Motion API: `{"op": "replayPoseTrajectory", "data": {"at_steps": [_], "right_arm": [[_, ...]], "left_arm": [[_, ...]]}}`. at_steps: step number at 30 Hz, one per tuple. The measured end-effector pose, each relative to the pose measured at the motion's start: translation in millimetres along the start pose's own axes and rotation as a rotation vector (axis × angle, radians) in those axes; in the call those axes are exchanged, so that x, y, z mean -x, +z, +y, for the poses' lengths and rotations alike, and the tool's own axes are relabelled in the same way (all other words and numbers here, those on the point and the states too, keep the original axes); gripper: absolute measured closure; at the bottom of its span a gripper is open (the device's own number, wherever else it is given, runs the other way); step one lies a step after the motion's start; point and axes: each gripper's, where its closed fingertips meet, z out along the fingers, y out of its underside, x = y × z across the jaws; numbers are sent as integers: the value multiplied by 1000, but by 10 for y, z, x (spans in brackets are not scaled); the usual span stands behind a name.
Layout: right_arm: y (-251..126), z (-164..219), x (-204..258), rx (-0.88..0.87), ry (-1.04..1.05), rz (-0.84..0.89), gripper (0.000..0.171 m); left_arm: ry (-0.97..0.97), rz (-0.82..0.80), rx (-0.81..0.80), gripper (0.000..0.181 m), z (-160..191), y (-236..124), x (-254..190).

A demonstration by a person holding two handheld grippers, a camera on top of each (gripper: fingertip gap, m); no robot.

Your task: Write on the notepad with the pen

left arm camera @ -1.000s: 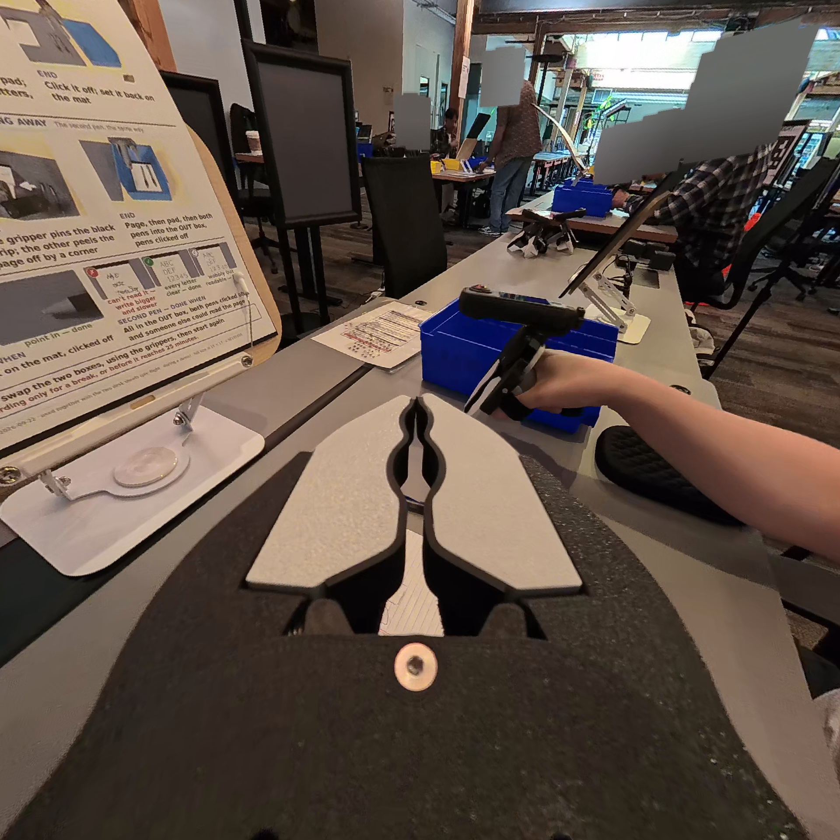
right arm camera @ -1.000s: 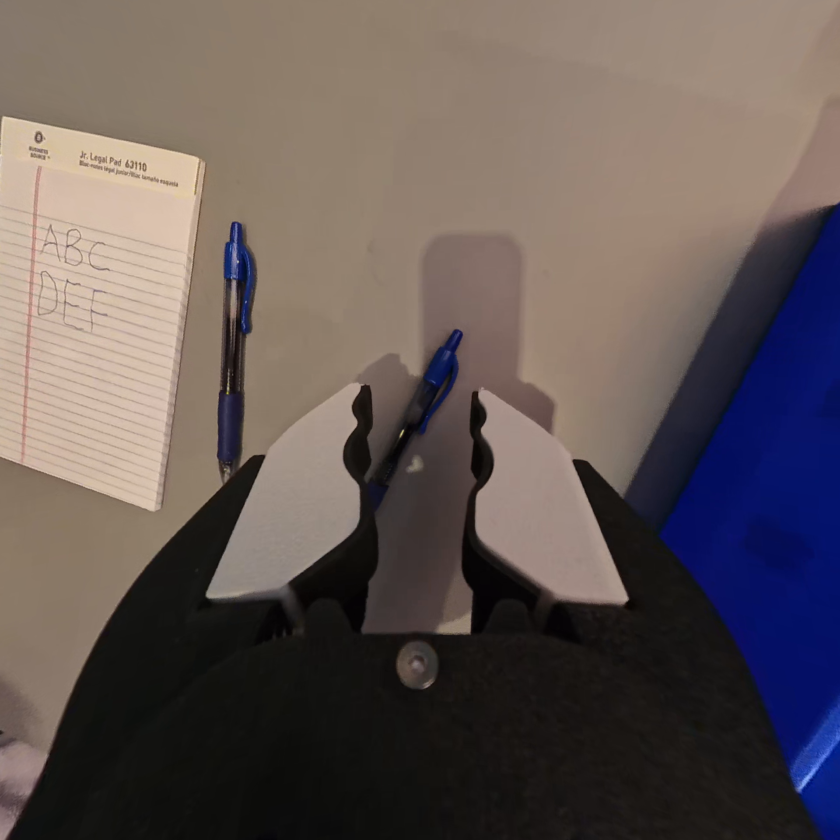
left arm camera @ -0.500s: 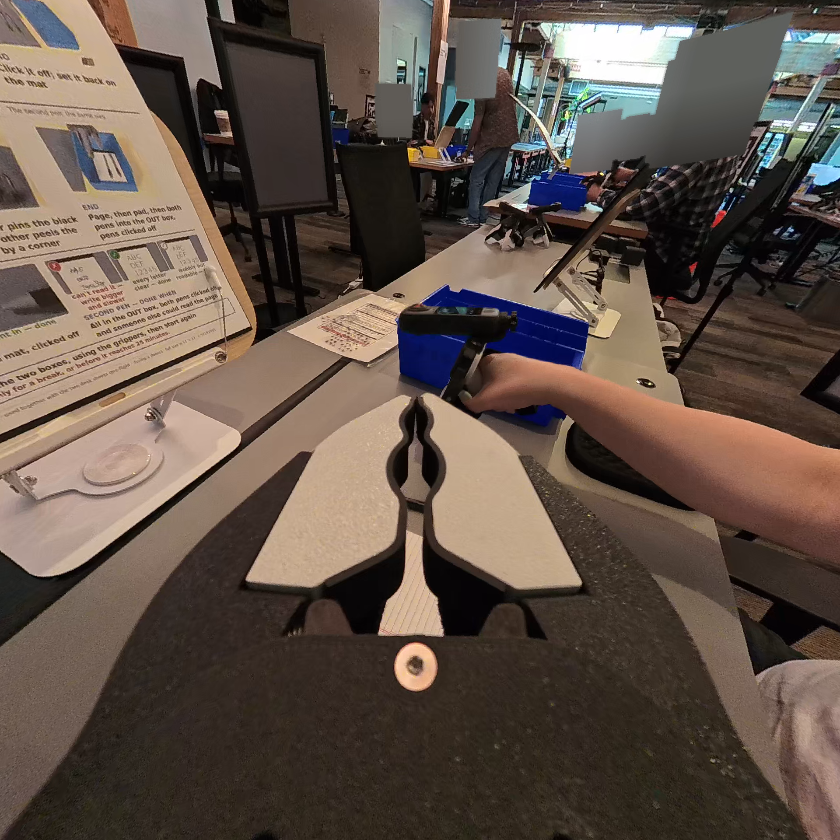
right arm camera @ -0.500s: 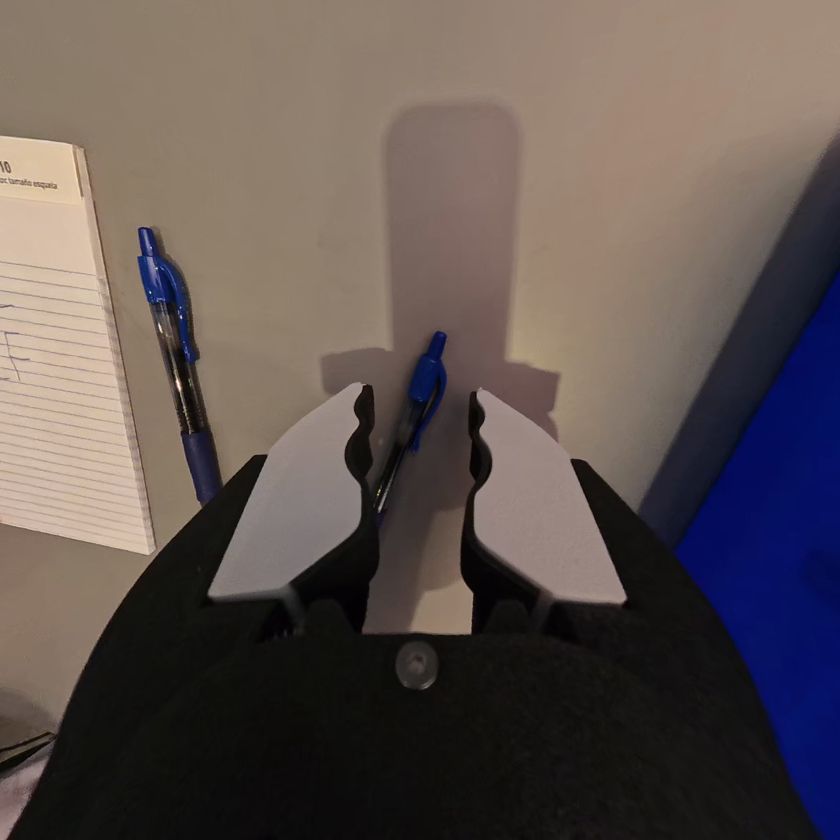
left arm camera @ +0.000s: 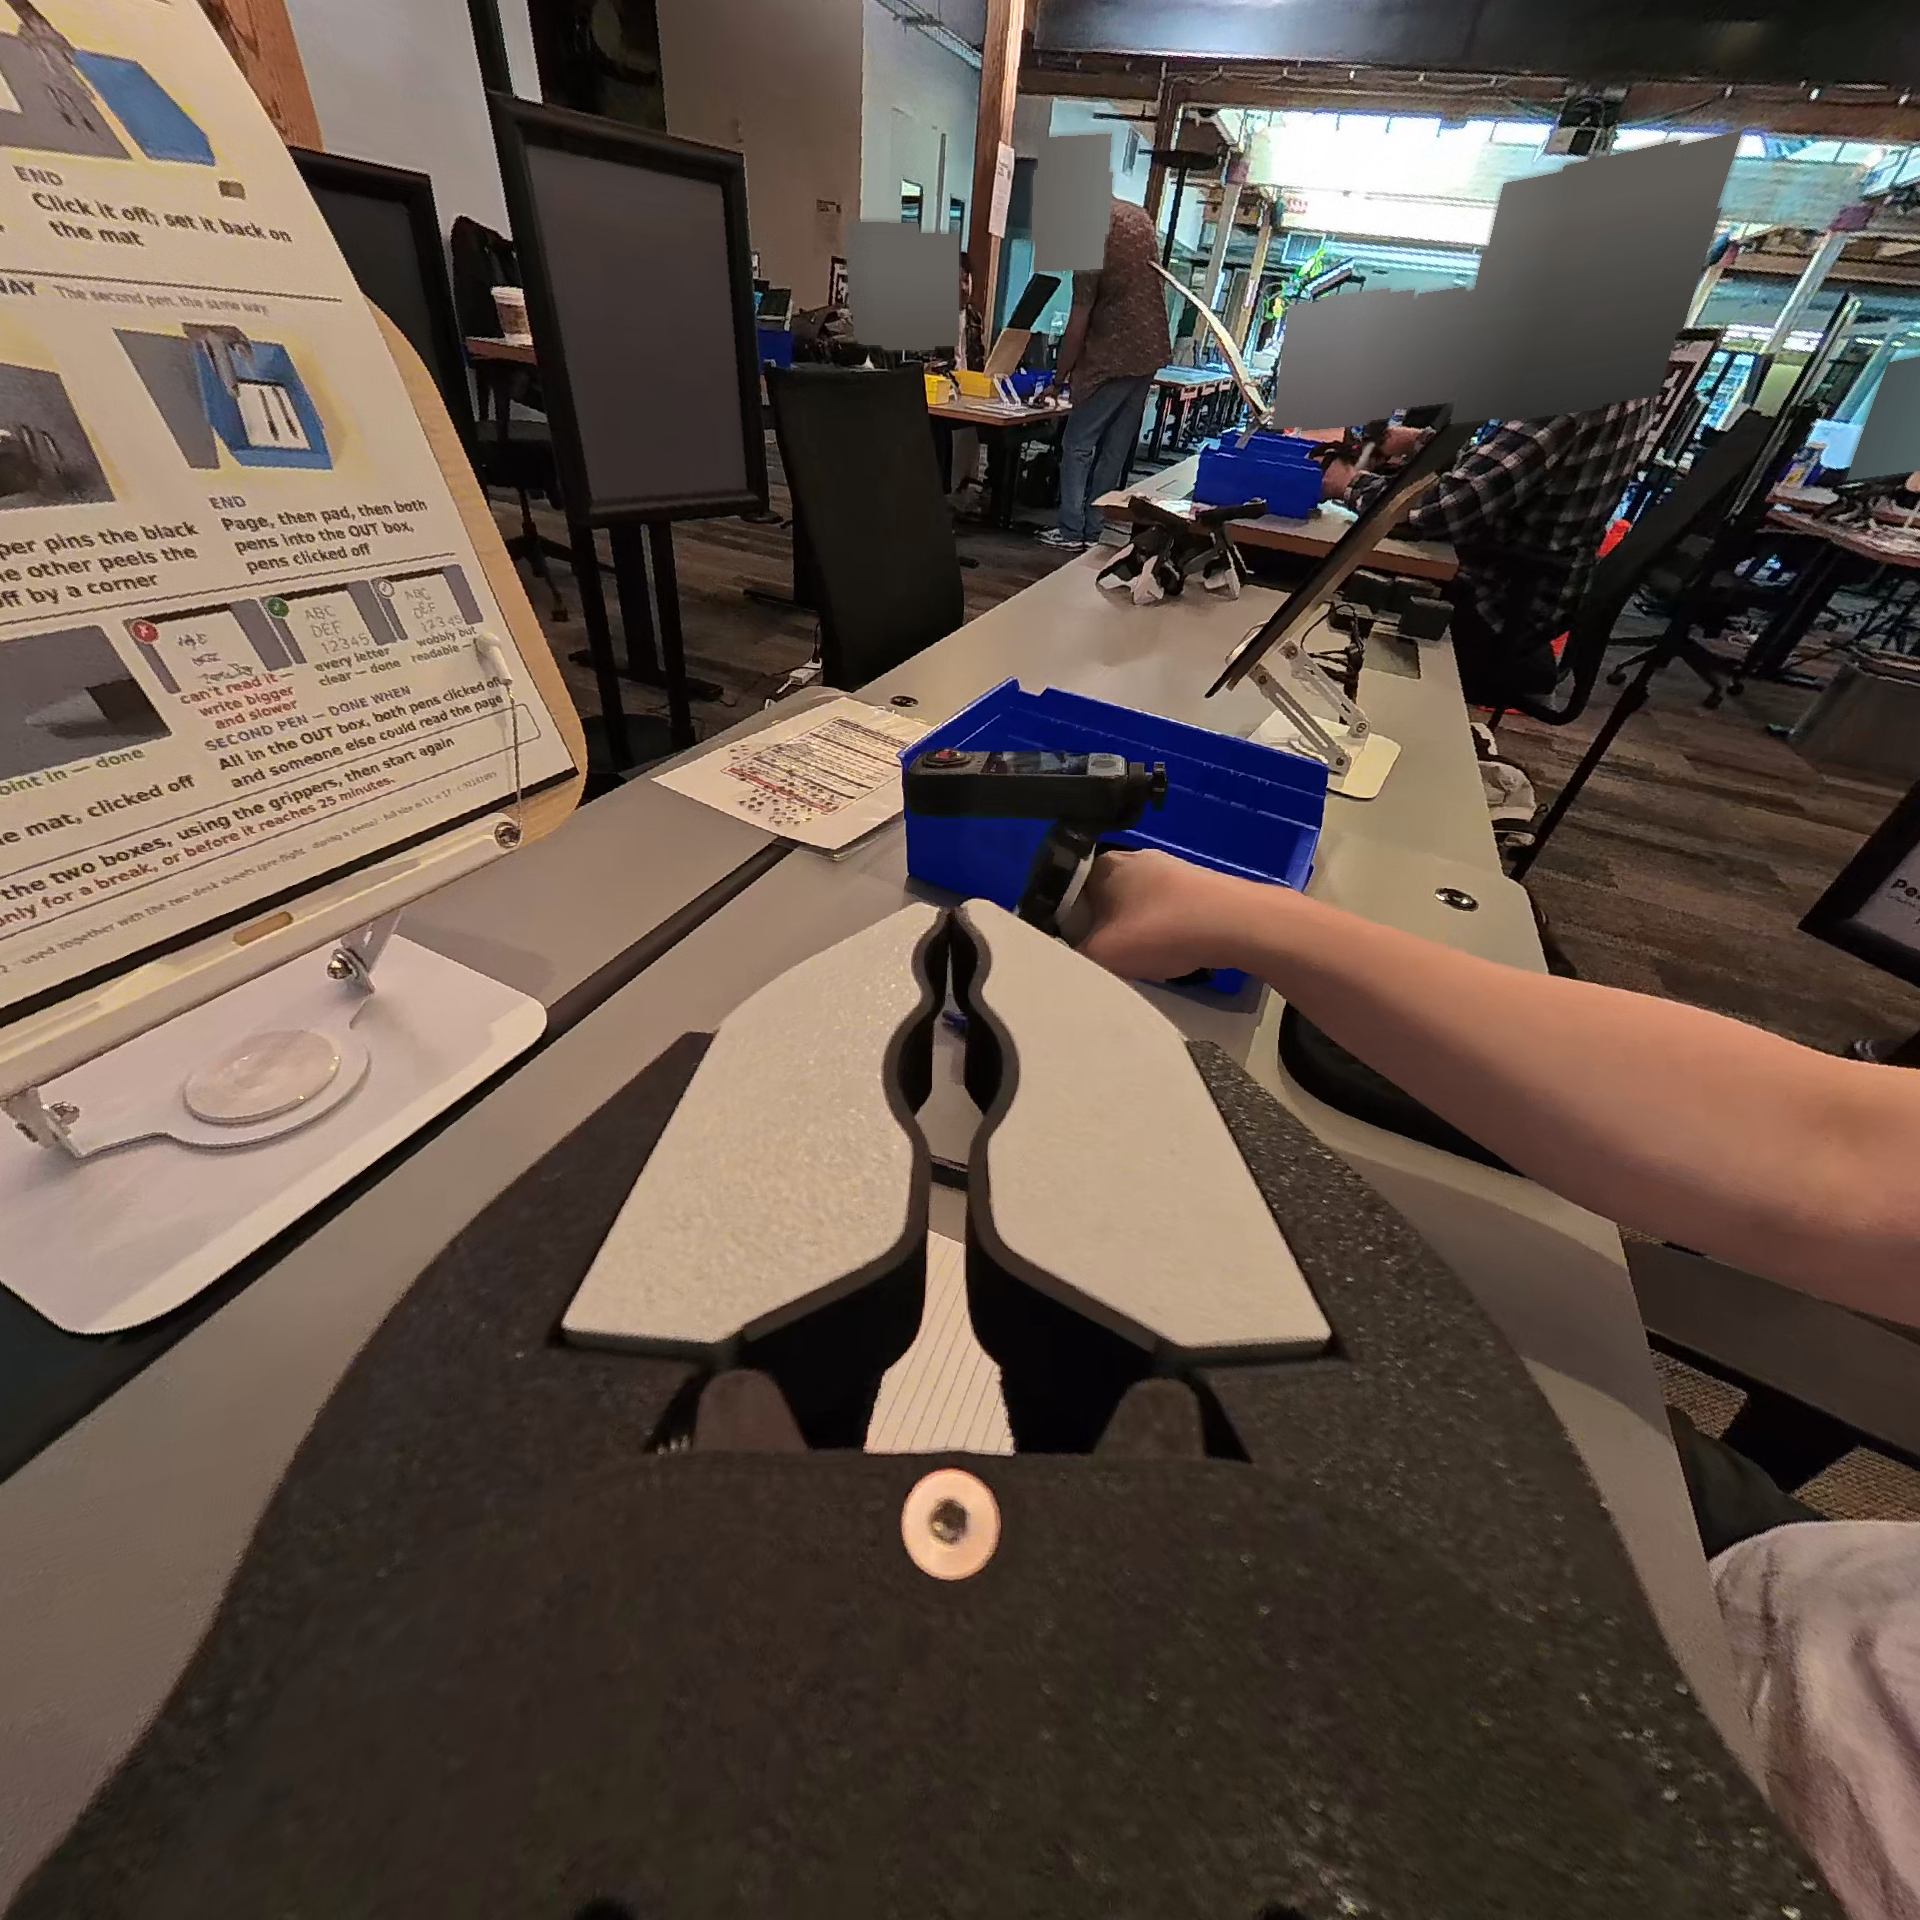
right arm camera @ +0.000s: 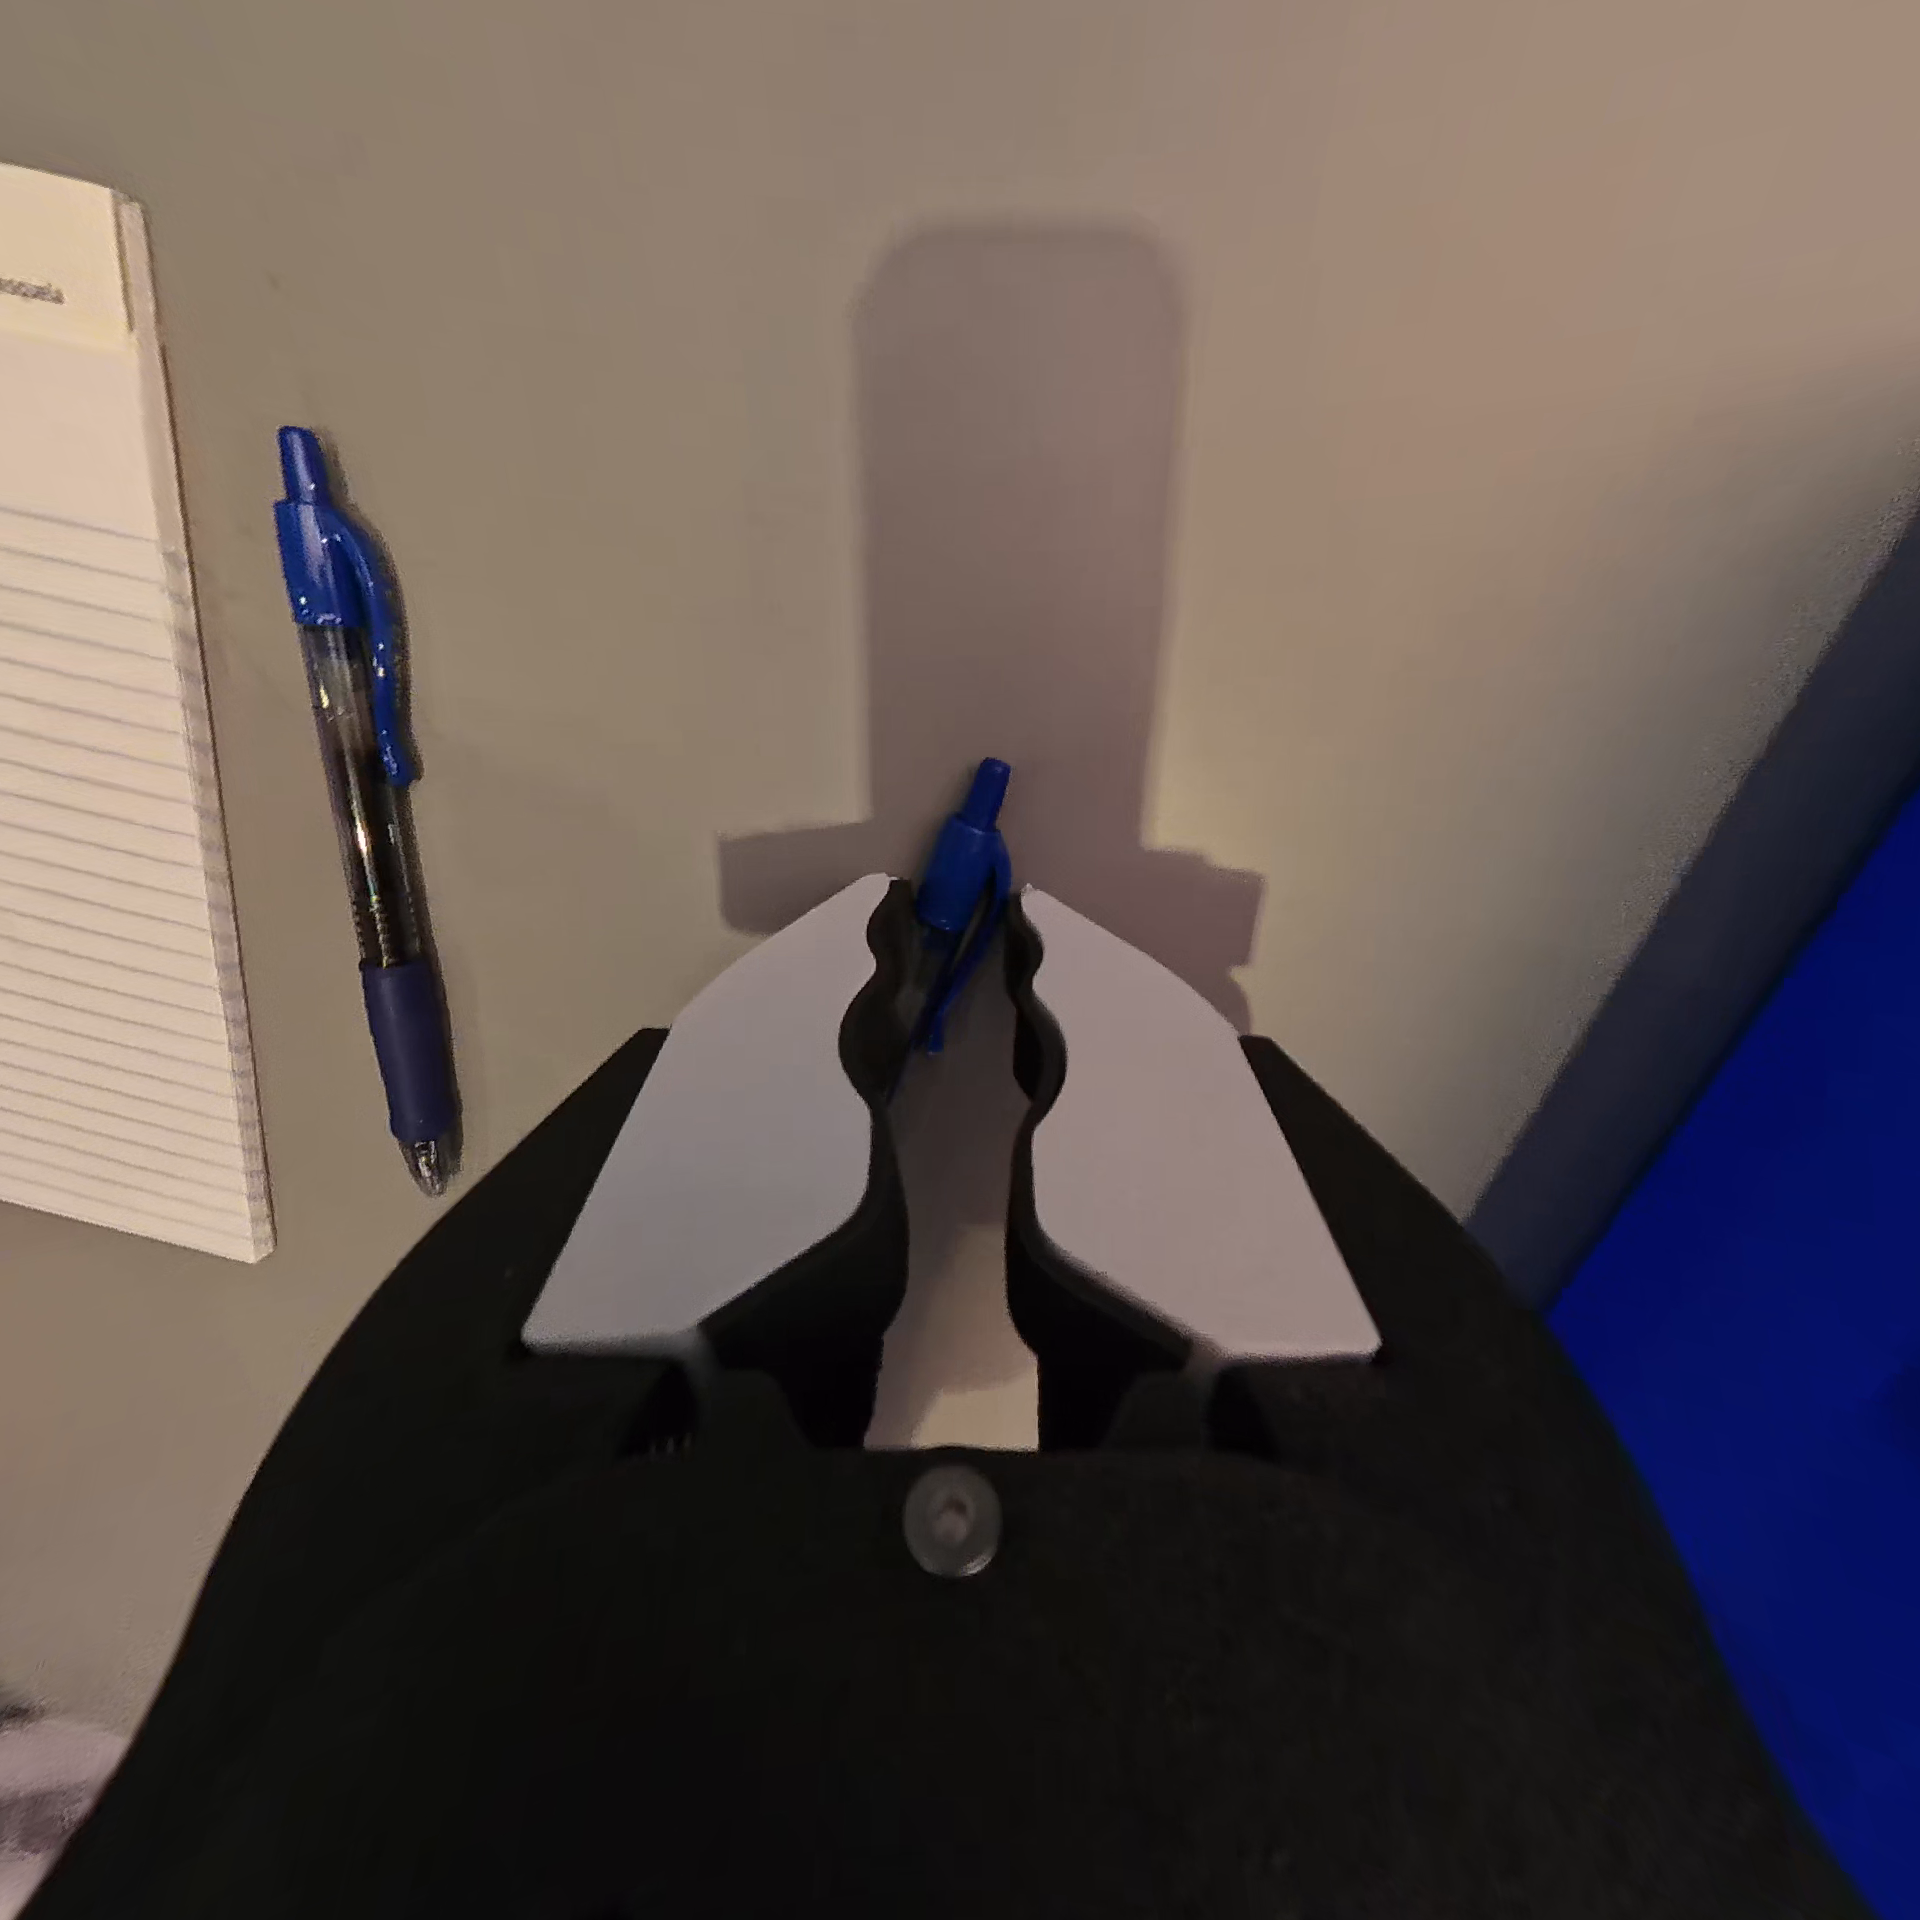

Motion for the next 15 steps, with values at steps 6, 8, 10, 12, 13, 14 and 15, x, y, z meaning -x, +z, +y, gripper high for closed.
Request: {"op": "replayPoseTrajectory", "data": {"at_steps": [6, 8, 10, 12, 13, 14, 15], "right_arm": [[-172, -81, 62, -169, 1, -109, 155], [-316, -126, 119, -248, -8, -166, 155], [-505, -176, 222, -339, -23, -242, 155], [-719, -218, 334, -434, -49, -306, 156], [-830, -235, 399, -487, -77, -331, 156], [-937, -240, 467, -534, -104, -355, 156], [-1049, -240, 549, -583, -142, -382, 156]], "left_arm": [[-5, 15, 19, 181, 72, 95, -32], [-29, 42, 42, 181, 172, 219, -65], [-52, 86, 86, 181, 350, 413, -133], [-57, 118, 142, 181, 598, 655, -203], [-50, 125, 170, 180, 739, 784, -232], [-35, 130, 197, 178, 883, 907, -259], [-20, 128, 219, 174, 1016, 1019, -278]]}}
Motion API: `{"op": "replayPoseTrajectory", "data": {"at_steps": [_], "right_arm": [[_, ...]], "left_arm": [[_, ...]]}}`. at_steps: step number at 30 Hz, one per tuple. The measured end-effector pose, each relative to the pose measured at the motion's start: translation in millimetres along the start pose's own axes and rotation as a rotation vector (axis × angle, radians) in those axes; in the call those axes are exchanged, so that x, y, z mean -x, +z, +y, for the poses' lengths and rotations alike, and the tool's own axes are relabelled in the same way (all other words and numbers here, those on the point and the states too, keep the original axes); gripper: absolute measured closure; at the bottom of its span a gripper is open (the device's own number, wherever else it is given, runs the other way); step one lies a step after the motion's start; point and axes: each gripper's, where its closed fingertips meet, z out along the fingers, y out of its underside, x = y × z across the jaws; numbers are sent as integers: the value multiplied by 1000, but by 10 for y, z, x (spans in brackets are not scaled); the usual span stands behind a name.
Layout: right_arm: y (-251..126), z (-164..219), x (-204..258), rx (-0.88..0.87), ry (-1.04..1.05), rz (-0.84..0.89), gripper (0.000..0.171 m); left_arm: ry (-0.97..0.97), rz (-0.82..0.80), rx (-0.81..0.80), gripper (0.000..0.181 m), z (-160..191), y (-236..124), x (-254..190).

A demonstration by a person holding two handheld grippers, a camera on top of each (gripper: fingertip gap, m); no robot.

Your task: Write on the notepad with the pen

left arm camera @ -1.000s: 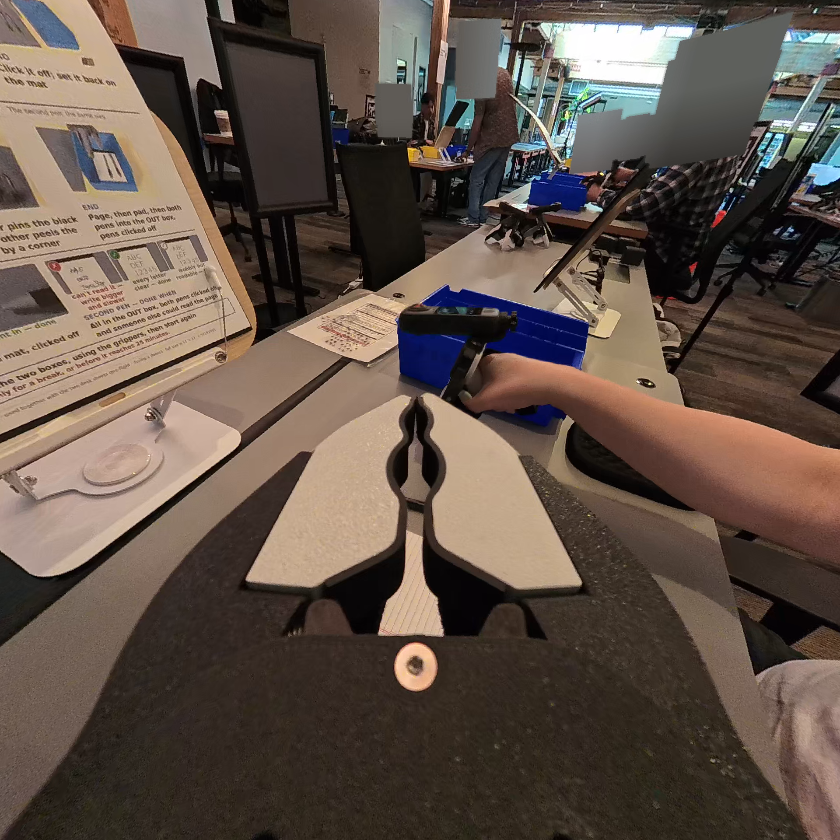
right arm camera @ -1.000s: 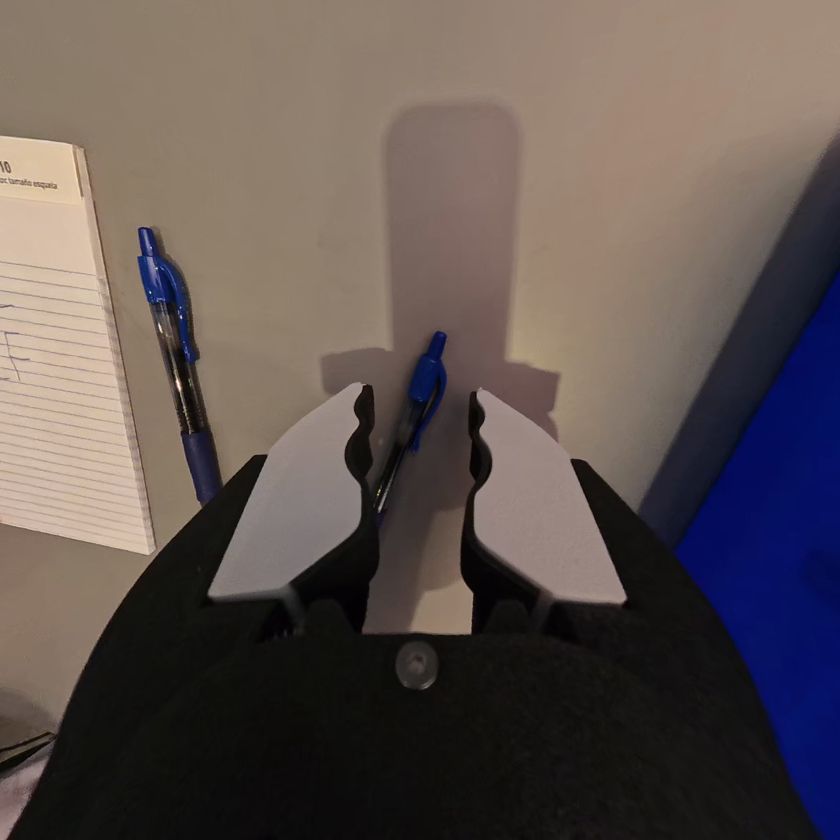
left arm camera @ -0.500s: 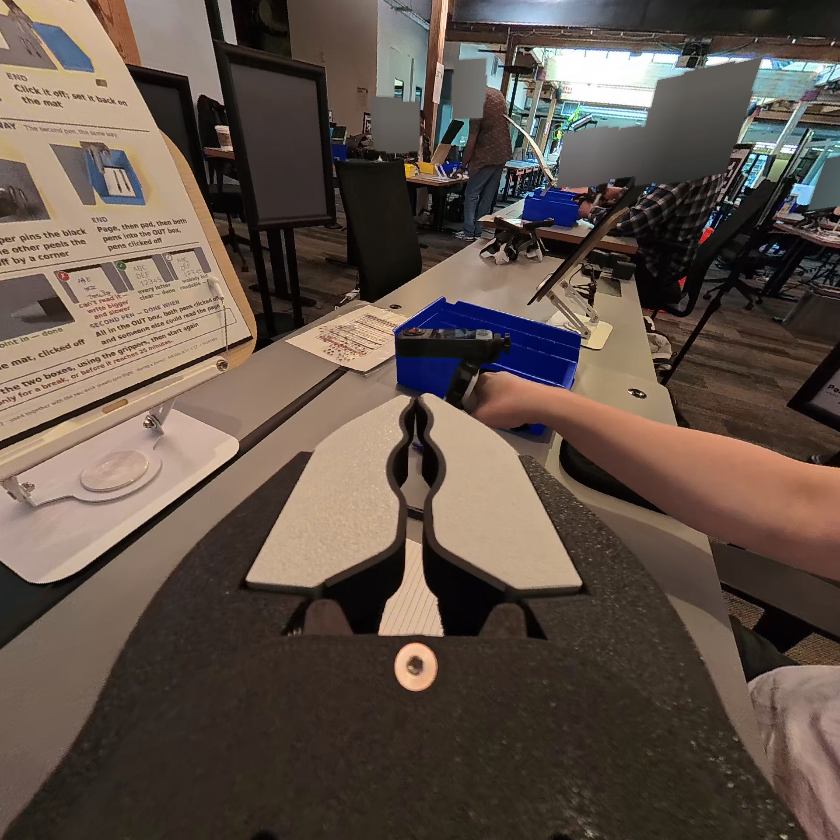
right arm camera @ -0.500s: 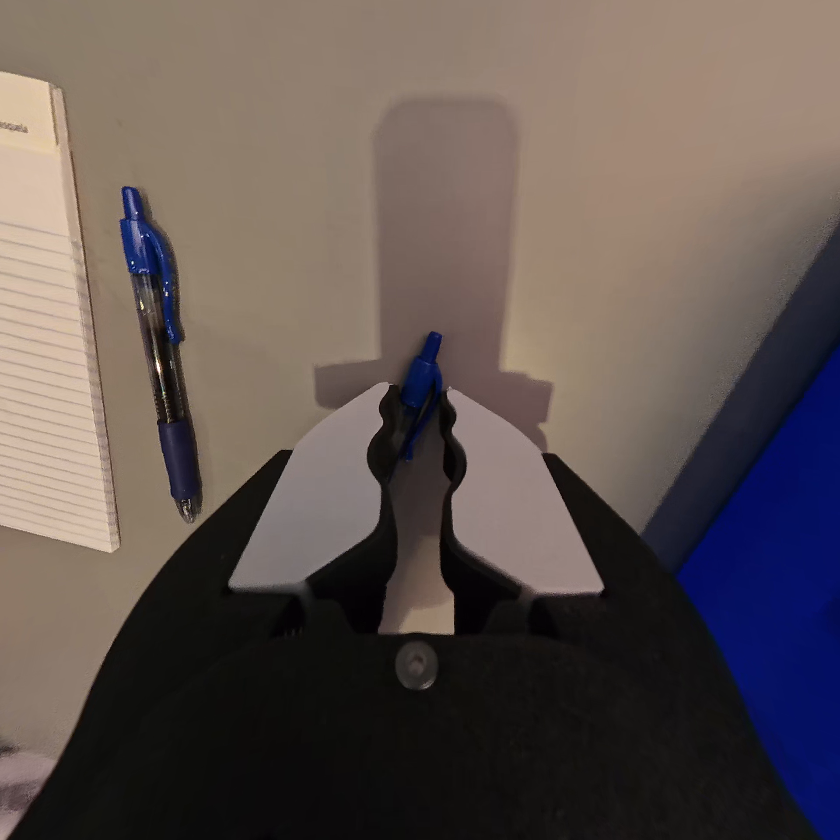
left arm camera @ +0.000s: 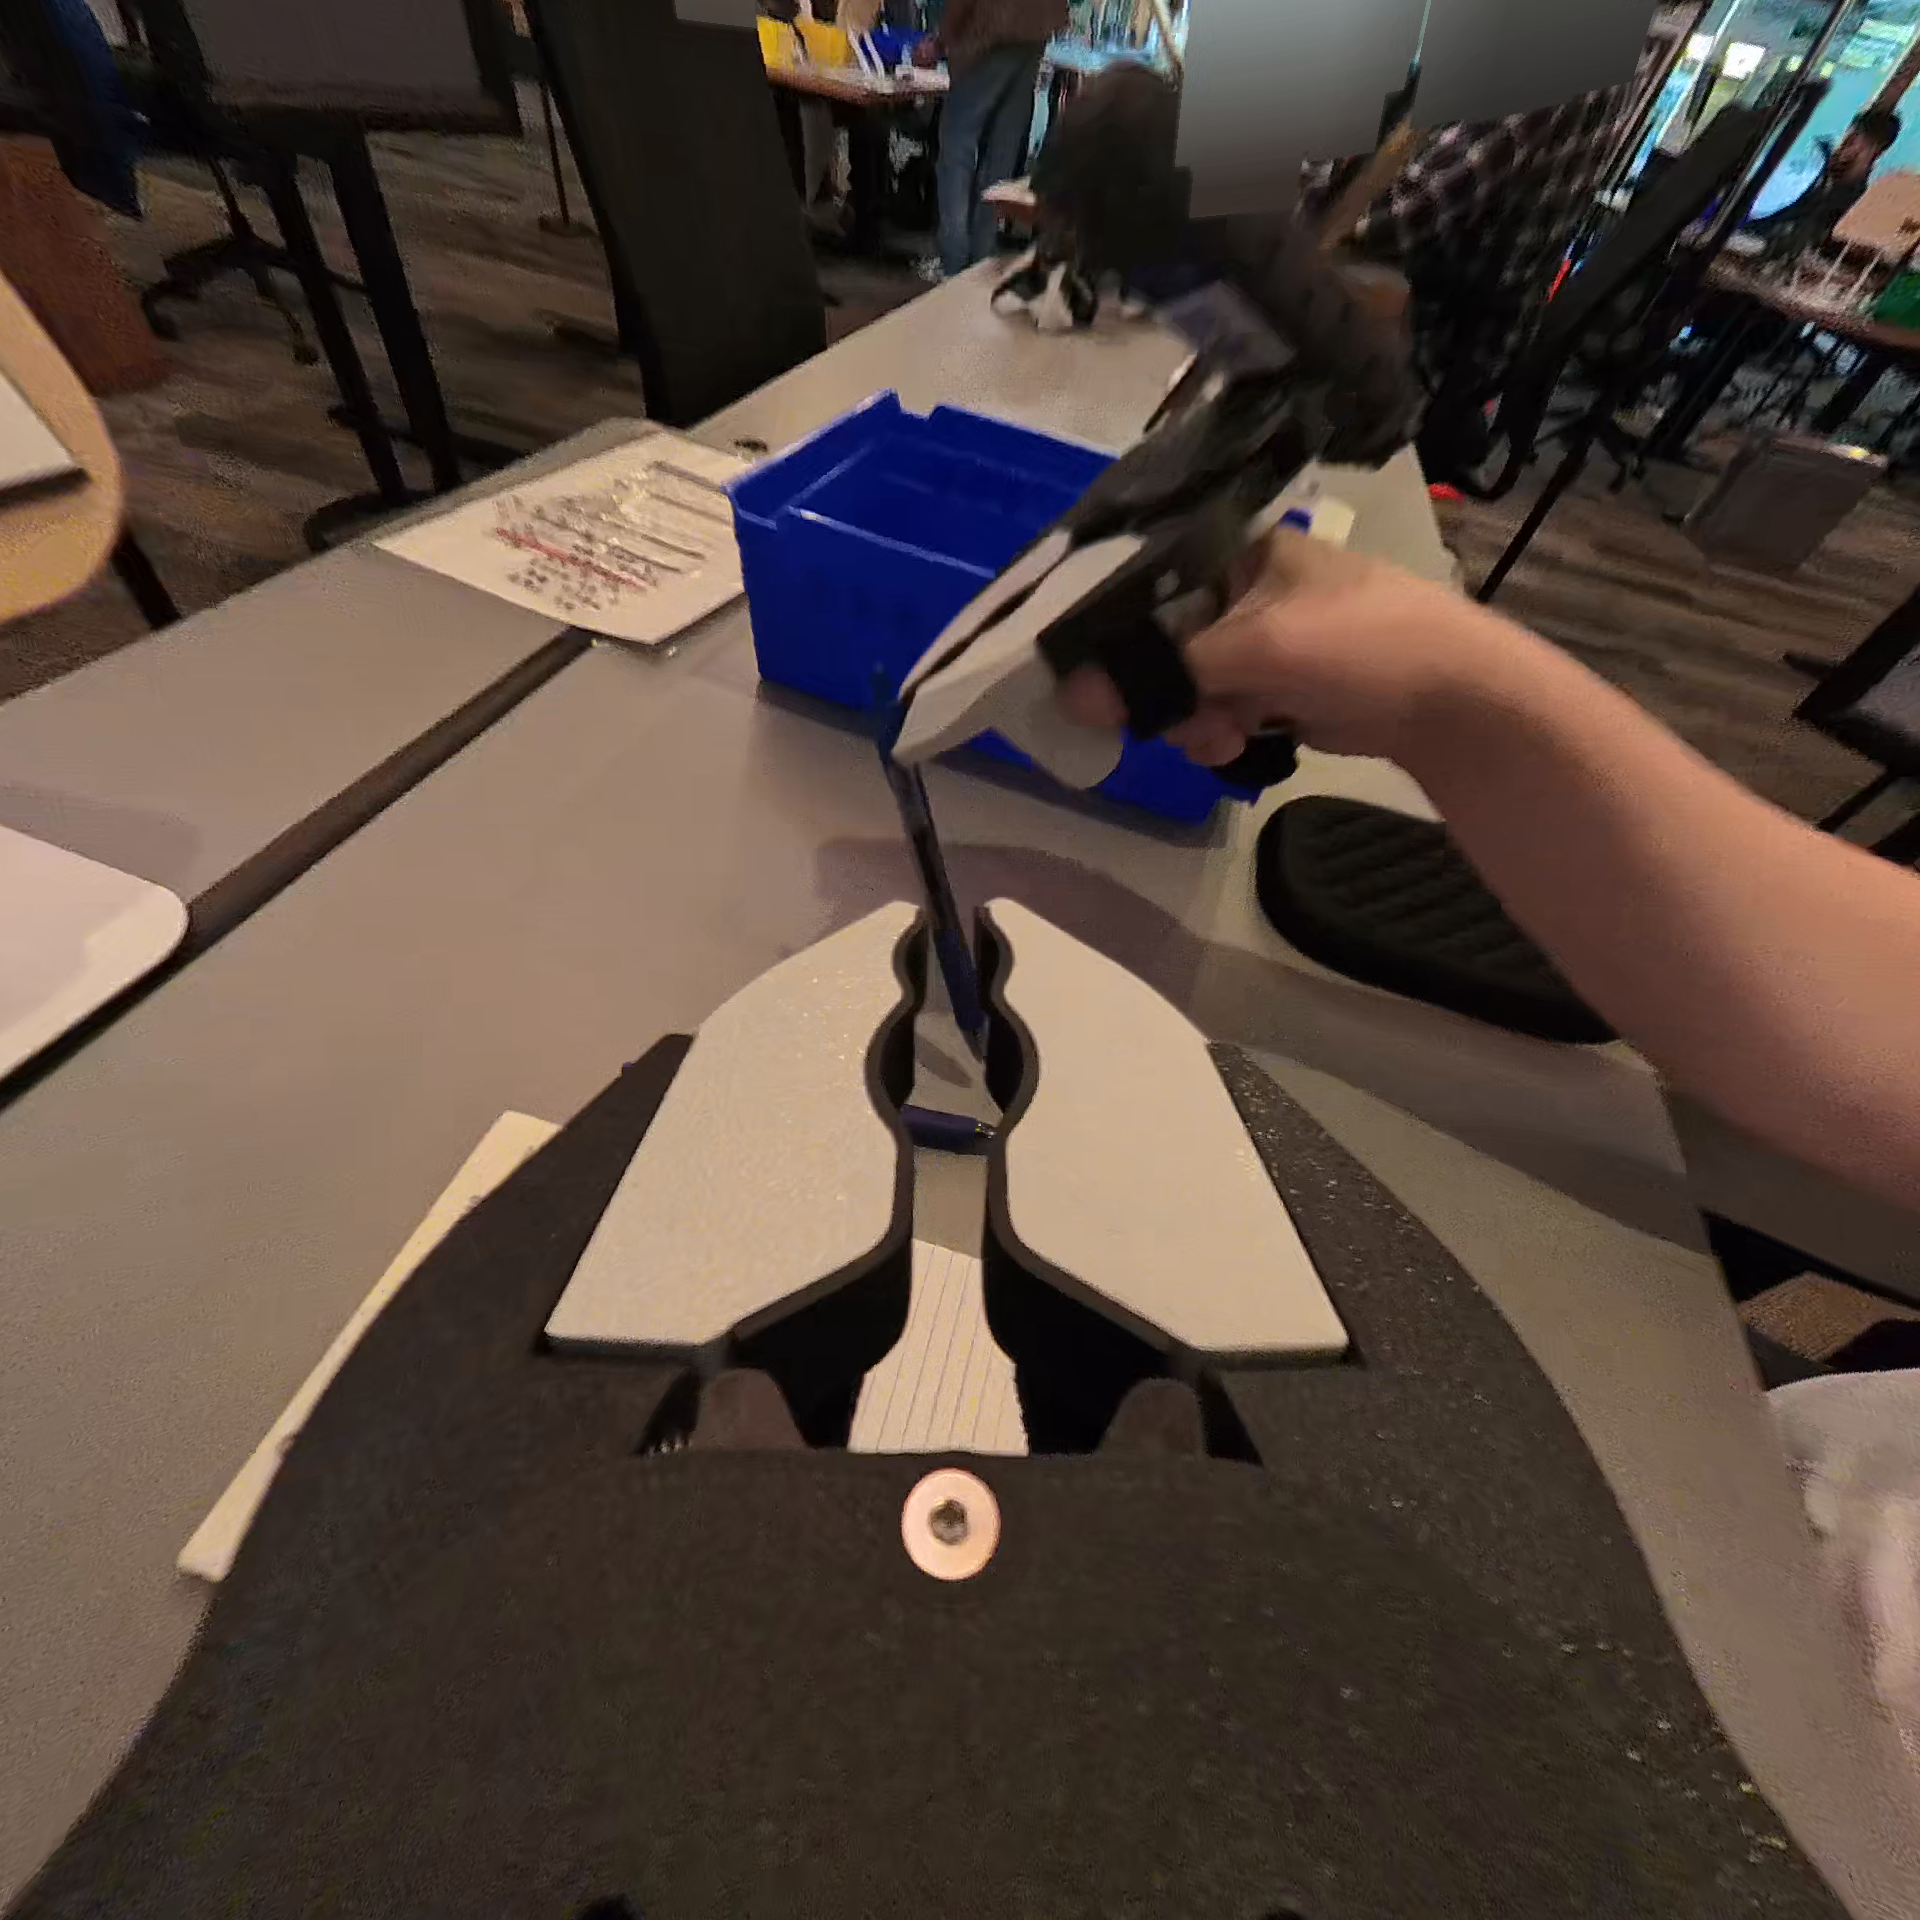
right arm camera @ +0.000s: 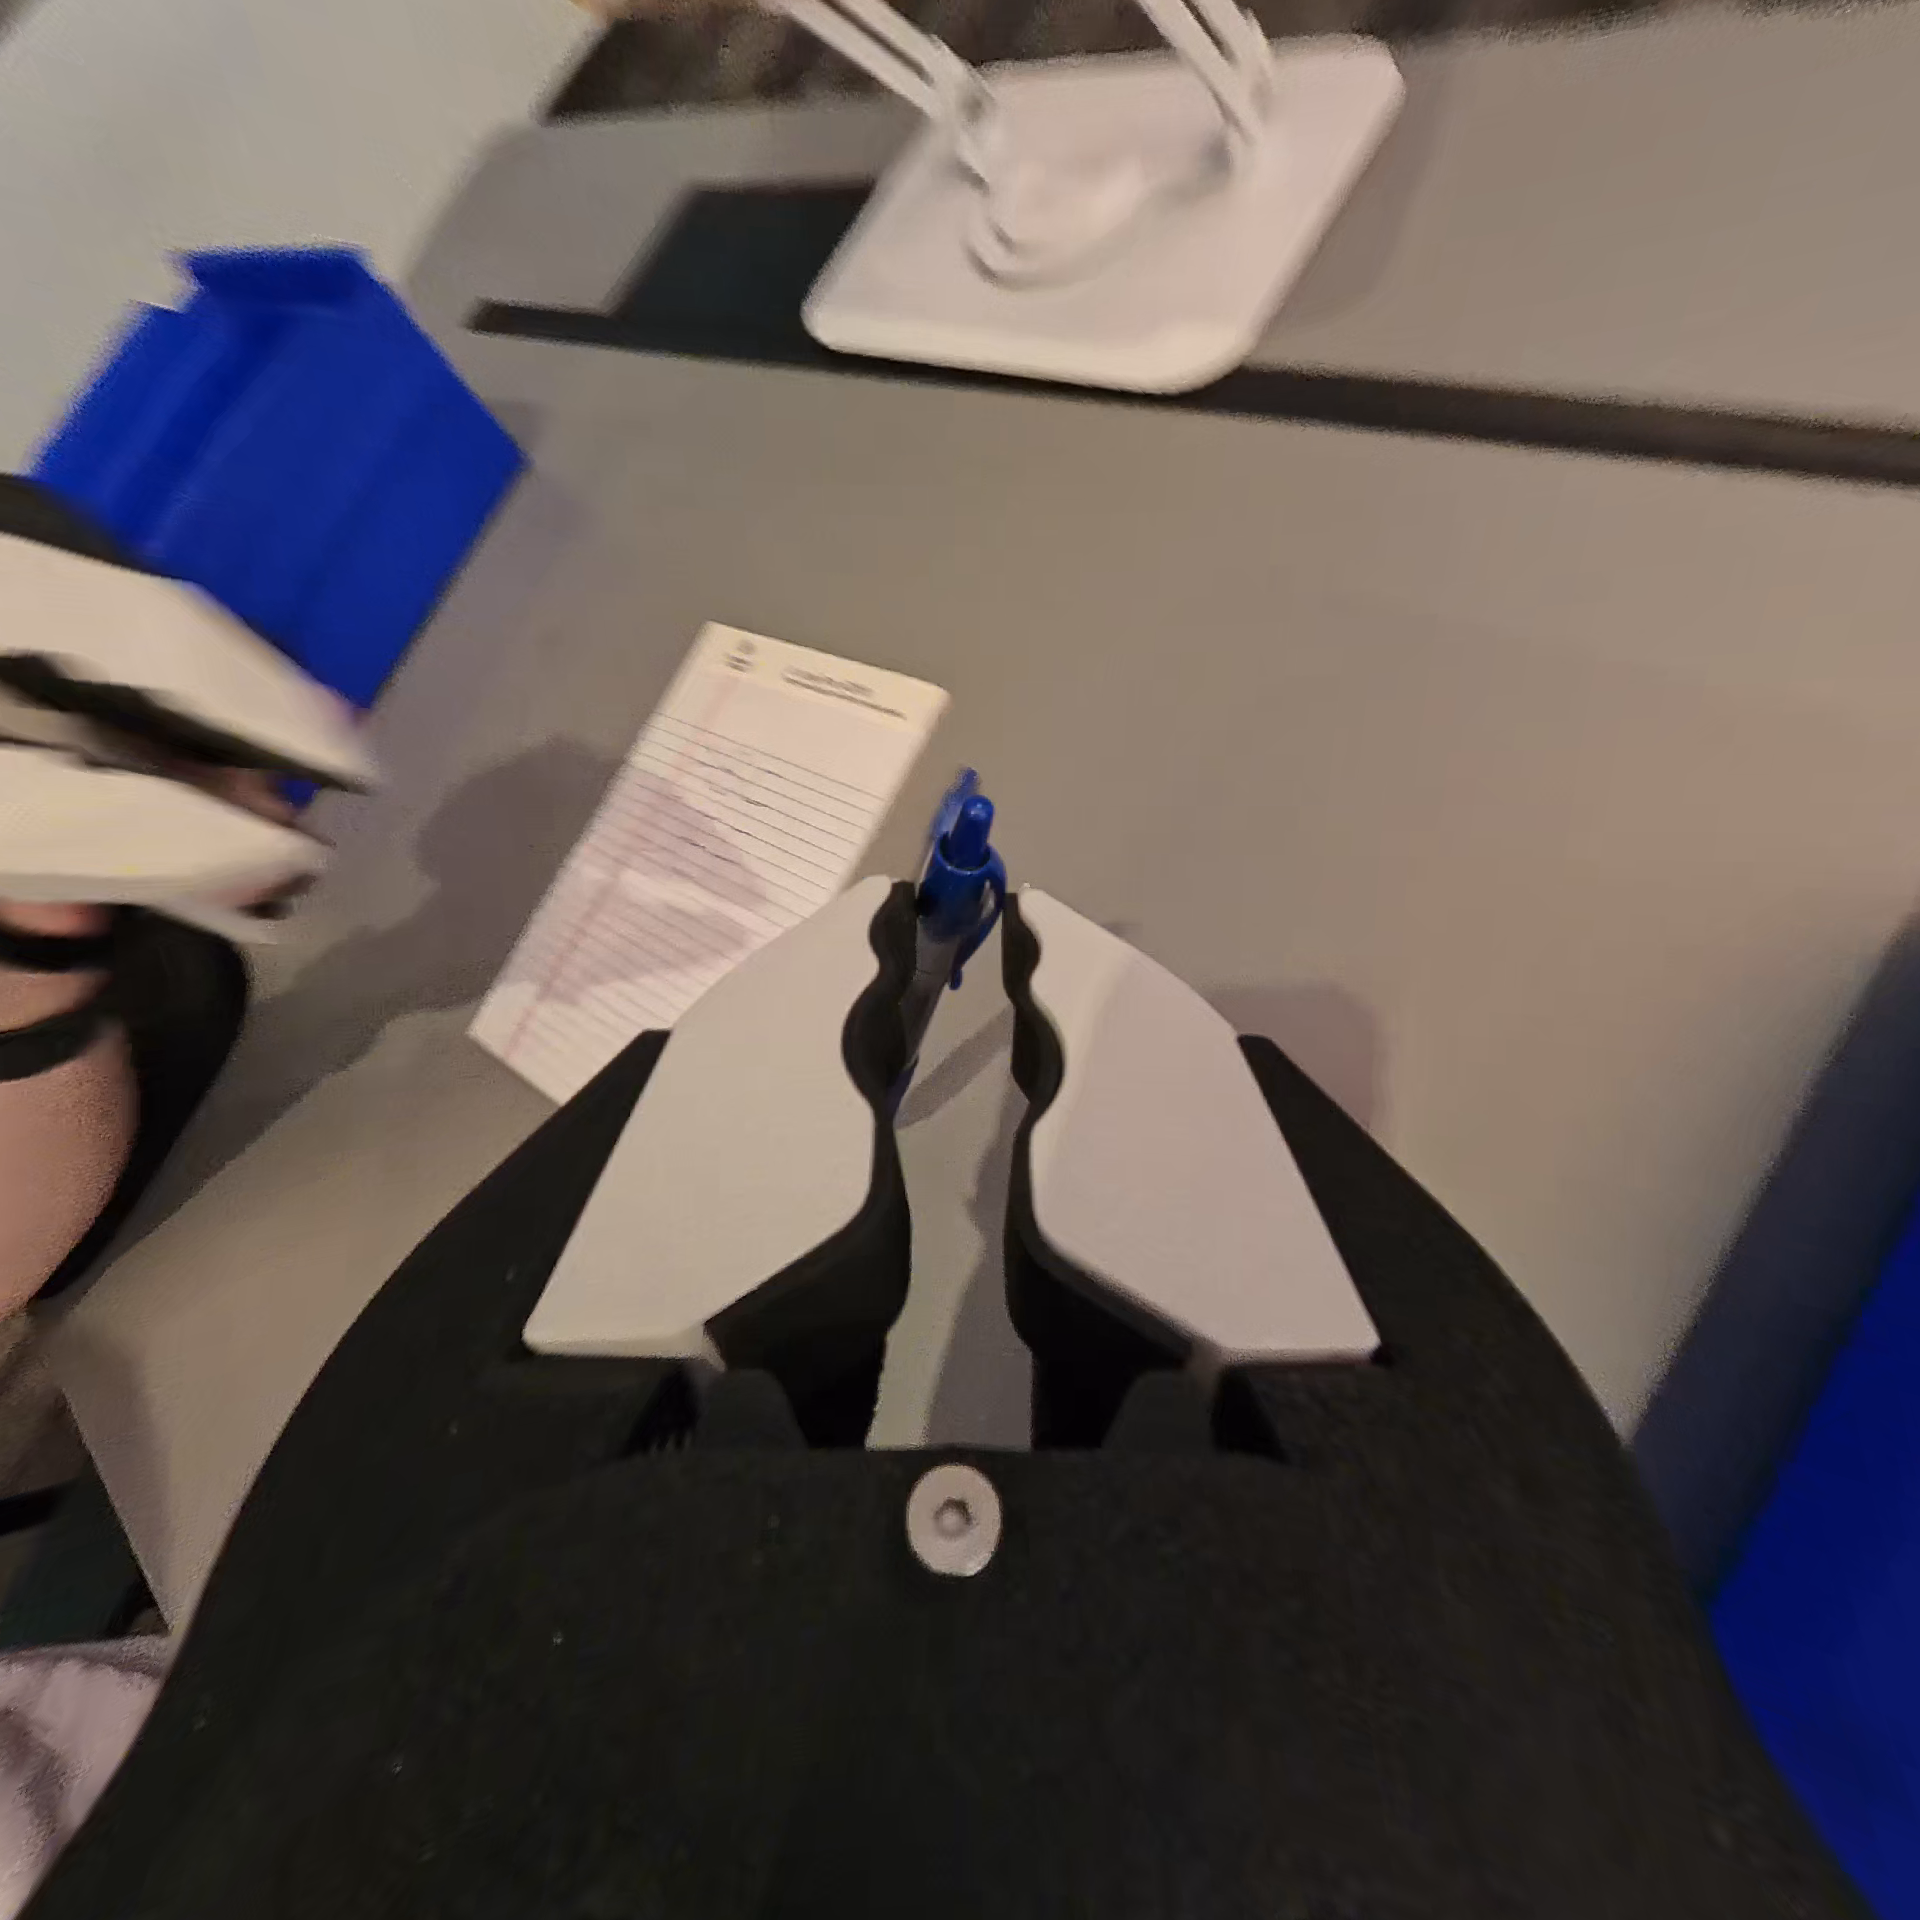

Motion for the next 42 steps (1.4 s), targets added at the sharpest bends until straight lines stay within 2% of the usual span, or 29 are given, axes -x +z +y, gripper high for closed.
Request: {"op": "replayPoseTrajectory", "data": {"at_steps": [4, 11, 12, 14, 16, 18, 19, 20, 23, 25, 27, 33, 42], "right_arm": [[-247, -206, 568, -167, -152, -189, 156], [-490, -336, 1221, -265, -373, -373, 156], [-509, -340, 1278, -270, -394, -395, 156], [-544, -350, 1366, -289, -437, -430, 156], [-542, -373, 1393, -310, -452, -439, 156], [-531, -438, 1402, -356, -416, -428, 155], [-536, -493, 1407, -403, -394, -402, 148], [-551, -543, 1406, -451, -366, -364, 141], [-593, -605, 1515, -572, -297, -300, 138], [-482, -585, 1523, -574, -278, -199, 131], [-390, -579, 1615, -584, -282, -179, 129], [-392, -702, 1695, -681, -233, -150, 154], [-399, -732, 1746, -690, -270, -161, 160]], "left_arm": [[-21, 58, 20, 158, 219, 355, -118], [-28, 215, -69, 150, -25, 393, -510], [-24, 224, -66, 153, -27, 383, -545], [-7, 241, -68, 177, -17, 352, -596], [-13, 232, -80, 178, -36, 328, -589], [-4, 177, -100, 177, -70, 310, -528], [13, 122, -108, 177, -86, 298, -466], [38, 56, -106, 178, -90, 282, -396], [133, -159, -110, 178, -136, 199, -197], [180, -251, -135, 178, -205, 134, -149], [221, -313, -142, 178, -250, 95, -133], [285, -388, -181, 178, -346, 15, -154], [343, -424, -166, 178, -358, -12, -150]]}}
